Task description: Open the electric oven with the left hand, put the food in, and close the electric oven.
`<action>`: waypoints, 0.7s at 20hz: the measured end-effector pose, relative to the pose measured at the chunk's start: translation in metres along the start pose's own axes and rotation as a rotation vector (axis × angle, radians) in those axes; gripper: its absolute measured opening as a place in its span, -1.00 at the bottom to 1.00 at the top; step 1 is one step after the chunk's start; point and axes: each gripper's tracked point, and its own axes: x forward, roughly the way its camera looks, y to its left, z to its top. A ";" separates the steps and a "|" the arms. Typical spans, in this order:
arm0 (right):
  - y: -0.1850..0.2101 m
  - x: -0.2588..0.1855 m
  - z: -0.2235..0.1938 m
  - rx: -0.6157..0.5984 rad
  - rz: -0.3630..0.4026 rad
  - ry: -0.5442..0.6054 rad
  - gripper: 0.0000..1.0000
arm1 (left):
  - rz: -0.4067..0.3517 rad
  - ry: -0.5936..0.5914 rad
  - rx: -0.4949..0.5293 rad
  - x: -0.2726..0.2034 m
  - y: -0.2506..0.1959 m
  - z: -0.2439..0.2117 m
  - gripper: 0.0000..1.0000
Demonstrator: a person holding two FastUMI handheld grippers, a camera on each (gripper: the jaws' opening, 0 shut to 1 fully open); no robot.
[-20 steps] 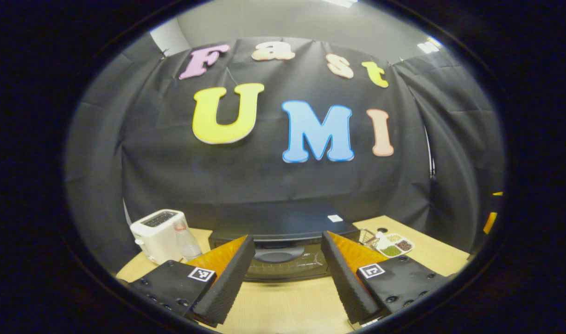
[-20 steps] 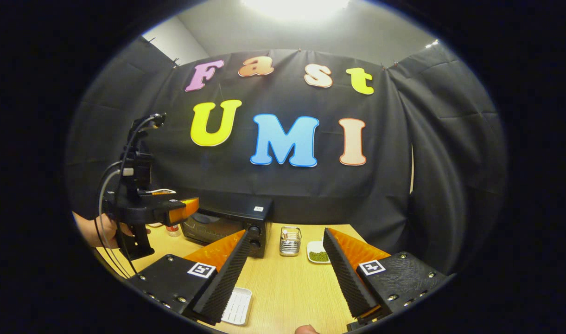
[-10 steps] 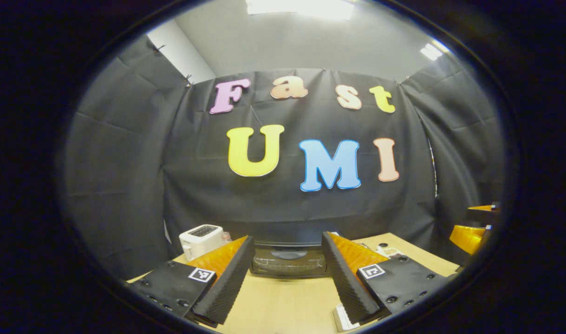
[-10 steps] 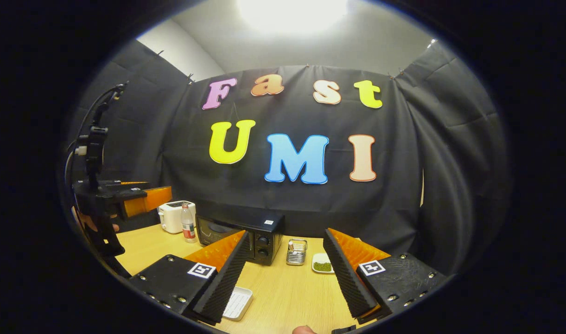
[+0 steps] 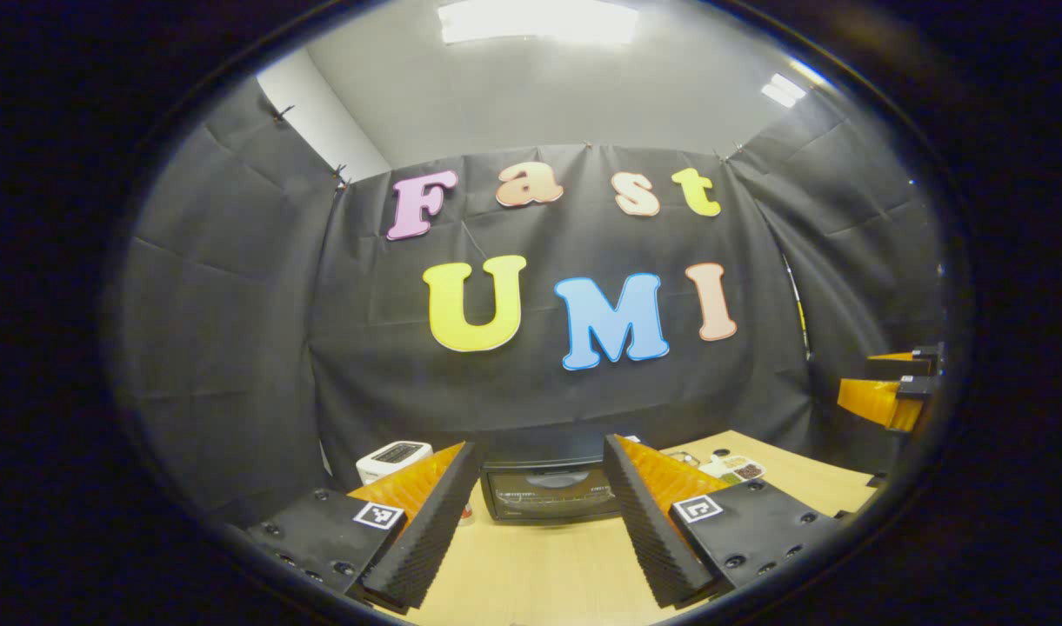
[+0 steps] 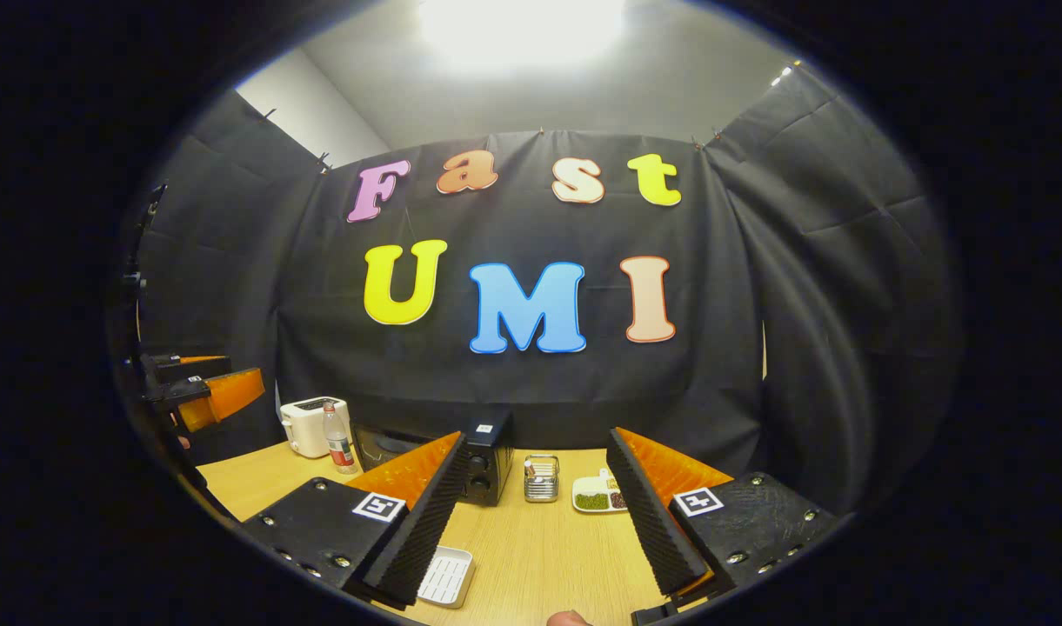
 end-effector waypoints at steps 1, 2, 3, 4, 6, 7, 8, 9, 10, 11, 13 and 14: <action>0.000 0.002 0.000 -0.006 -0.014 0.002 0.93 | -0.004 0.005 -0.006 -0.001 0.002 -0.002 1.00; 0.005 0.002 0.004 -0.003 -0.015 -0.005 0.93 | -0.006 0.010 -0.016 -0.001 0.016 -0.010 0.94; 0.013 0.003 0.007 0.001 -0.007 -0.009 0.93 | 0.000 0.015 -0.025 -0.002 0.021 -0.011 1.00; 0.019 0.002 0.011 0.004 0.001 -0.014 0.94 | 0.012 0.019 -0.033 -0.004 0.028 -0.013 1.00; 0.031 0.003 0.014 -0.005 0.022 -0.019 0.93 | 0.024 0.015 -0.041 -0.004 0.040 -0.015 0.93; 0.034 0.004 0.014 -0.014 0.027 -0.020 0.94 | 0.027 0.018 -0.035 -0.005 0.046 -0.018 1.00; 0.037 0.004 0.014 -0.025 0.032 -0.015 0.94 | 0.035 0.025 -0.025 -0.004 0.053 -0.022 0.94; 0.038 0.003 0.014 -0.033 0.032 -0.015 0.93 | 0.044 0.030 -0.021 -0.002 0.060 -0.023 1.00; 0.040 0.002 0.016 -0.033 0.029 -0.021 0.93 | 0.049 0.036 -0.026 -0.001 0.065 -0.024 0.94; 0.040 0.001 0.018 -0.028 0.025 -0.026 0.93 | 0.050 0.045 -0.038 -0.001 0.068 -0.026 1.00; 0.043 -0.001 0.015 -0.018 0.022 -0.020 0.93 | 0.051 0.063 -0.063 0.002 0.072 -0.032 1.00; 0.043 -0.002 0.015 -0.020 0.019 -0.018 0.93 | 0.053 0.071 -0.072 0.003 0.074 -0.035 1.00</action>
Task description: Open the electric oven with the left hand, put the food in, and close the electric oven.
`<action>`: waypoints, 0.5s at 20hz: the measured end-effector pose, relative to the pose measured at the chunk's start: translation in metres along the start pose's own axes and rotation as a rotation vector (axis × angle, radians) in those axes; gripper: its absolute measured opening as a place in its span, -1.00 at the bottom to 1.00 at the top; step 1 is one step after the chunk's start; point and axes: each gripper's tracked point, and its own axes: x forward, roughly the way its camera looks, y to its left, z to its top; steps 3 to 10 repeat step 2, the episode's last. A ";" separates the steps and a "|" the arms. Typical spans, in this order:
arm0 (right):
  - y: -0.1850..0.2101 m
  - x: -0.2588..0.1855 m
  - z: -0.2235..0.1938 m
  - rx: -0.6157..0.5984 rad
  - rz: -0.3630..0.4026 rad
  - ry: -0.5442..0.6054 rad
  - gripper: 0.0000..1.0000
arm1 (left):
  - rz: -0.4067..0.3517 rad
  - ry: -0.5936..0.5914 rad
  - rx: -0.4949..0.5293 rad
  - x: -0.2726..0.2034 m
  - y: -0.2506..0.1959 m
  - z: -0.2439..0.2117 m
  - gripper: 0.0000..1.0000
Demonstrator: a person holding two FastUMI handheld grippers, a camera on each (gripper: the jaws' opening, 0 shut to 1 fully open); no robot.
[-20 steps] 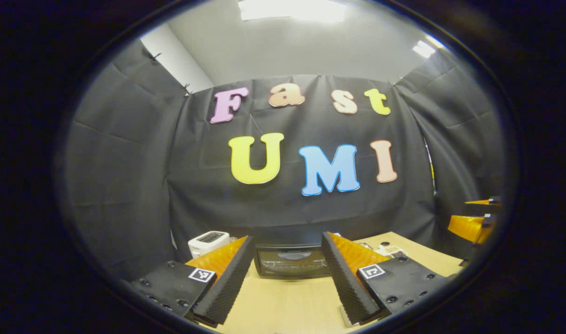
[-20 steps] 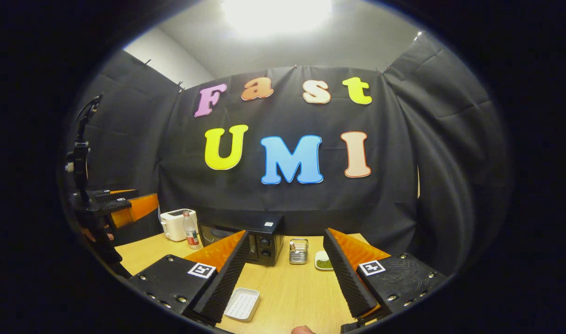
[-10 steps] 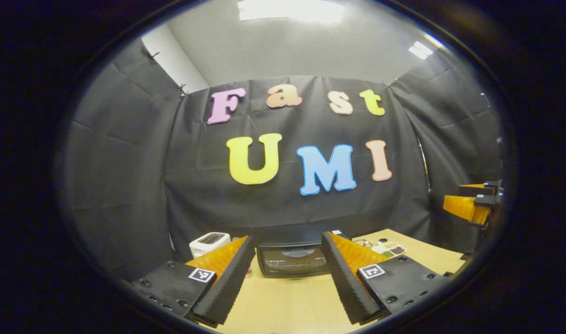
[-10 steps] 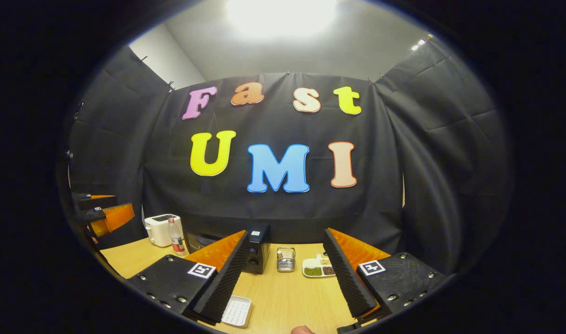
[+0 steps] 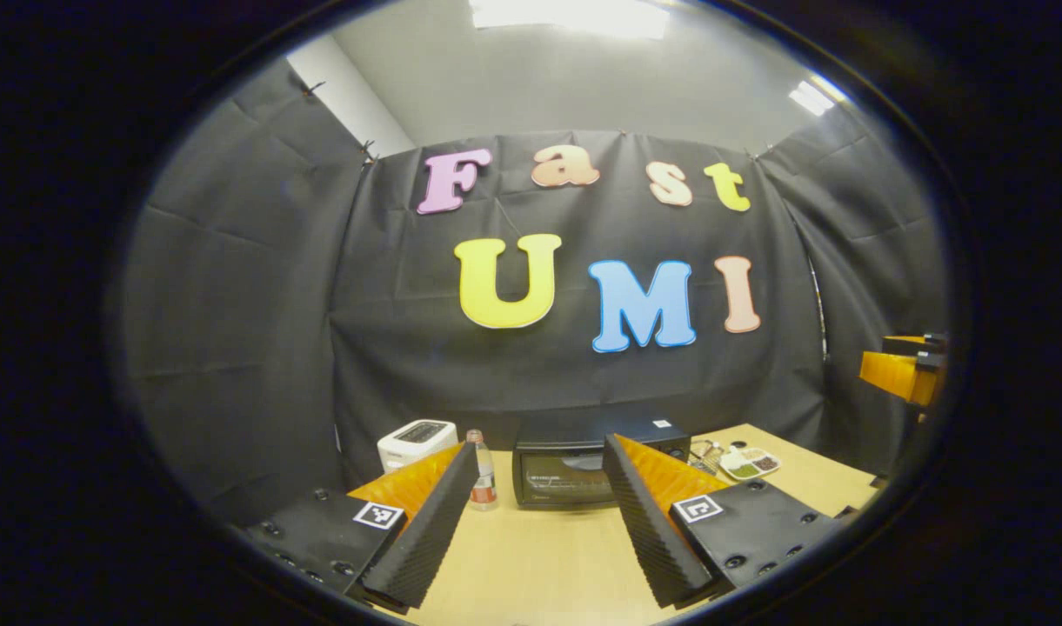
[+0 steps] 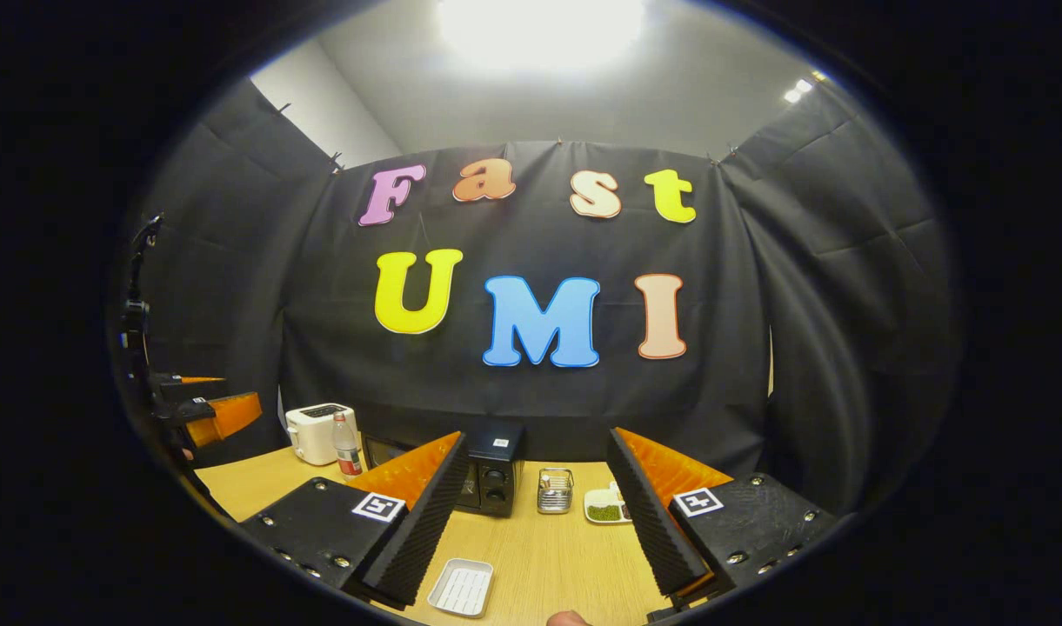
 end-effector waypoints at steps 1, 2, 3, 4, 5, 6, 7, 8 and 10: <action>-0.002 0.000 0.001 -0.005 -0.005 -0.002 0.93 | 0.000 0.004 -0.005 0.000 0.002 -0.002 0.94; -0.003 -0.001 0.002 -0.010 -0.013 -0.003 0.93 | -0.001 0.006 -0.006 0.001 0.003 -0.002 1.00; -0.003 -0.001 0.002 -0.010 -0.013 -0.003 0.93 | -0.001 0.006 -0.006 0.001 0.003 -0.002 1.00; -0.003 -0.001 0.002 -0.010 -0.013 -0.003 0.93 | -0.001 0.006 -0.006 0.001 0.003 -0.002 1.00; -0.003 -0.001 0.002 -0.010 -0.013 -0.003 0.93 | -0.001 0.006 -0.006 0.001 0.003 -0.002 1.00; -0.003 -0.001 0.002 -0.010 -0.013 -0.003 0.93 | -0.001 0.006 -0.006 0.001 0.003 -0.002 1.00; -0.003 -0.001 0.002 -0.010 -0.013 -0.003 0.93 | -0.001 0.006 -0.006 0.001 0.003 -0.002 1.00; -0.003 -0.001 0.002 -0.010 -0.013 -0.003 0.93 | -0.001 0.006 -0.006 0.001 0.003 -0.002 1.00; -0.003 -0.001 0.002 -0.010 -0.013 -0.003 0.93 | -0.001 0.006 -0.006 0.001 0.003 -0.002 1.00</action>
